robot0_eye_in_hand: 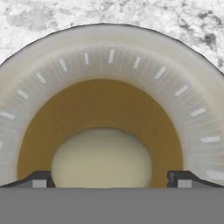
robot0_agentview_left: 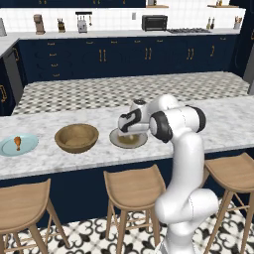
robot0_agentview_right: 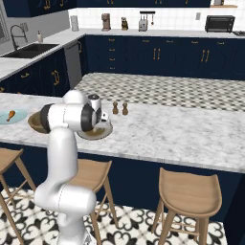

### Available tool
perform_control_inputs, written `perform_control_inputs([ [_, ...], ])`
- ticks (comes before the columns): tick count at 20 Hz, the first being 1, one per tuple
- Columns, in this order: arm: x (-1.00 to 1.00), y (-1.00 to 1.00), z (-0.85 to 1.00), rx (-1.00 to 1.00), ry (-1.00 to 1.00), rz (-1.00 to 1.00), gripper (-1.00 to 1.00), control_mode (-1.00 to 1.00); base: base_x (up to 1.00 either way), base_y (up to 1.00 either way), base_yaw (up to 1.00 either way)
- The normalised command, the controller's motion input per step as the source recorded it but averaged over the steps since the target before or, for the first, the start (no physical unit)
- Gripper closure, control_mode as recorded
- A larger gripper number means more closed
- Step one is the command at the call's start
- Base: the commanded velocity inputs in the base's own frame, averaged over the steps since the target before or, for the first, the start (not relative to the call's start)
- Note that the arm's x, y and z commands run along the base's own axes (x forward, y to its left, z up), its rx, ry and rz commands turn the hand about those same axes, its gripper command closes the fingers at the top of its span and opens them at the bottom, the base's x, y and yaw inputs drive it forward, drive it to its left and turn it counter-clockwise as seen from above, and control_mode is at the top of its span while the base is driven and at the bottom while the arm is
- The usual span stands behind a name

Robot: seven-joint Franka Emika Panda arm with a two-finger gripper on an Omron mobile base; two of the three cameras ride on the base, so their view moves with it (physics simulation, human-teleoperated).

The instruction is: Pick the chicken drumstick and mushroom from their plates and place them in the bowl. Then put the bowl in the fridge.

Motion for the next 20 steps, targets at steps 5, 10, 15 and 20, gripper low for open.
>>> perform_control_inputs([
  [5,0.05,0.14,-0.25,0.00,0.00,0.00,1.00,-1.00,0.00,0.00,0.00],
  [10,-0.08,0.14,-0.22,0.00,0.00,0.00,1.00,-1.00,0.00,0.00,0.00],
  [15,-0.90,0.01,0.40,0.00,-0.02,0.00,1.00,-1.00,0.00,0.00,0.00],
  [20,-0.96,0.28,0.87,0.00,-0.12,0.00,1.00,-1.00,0.00,0.00,0.00],
])
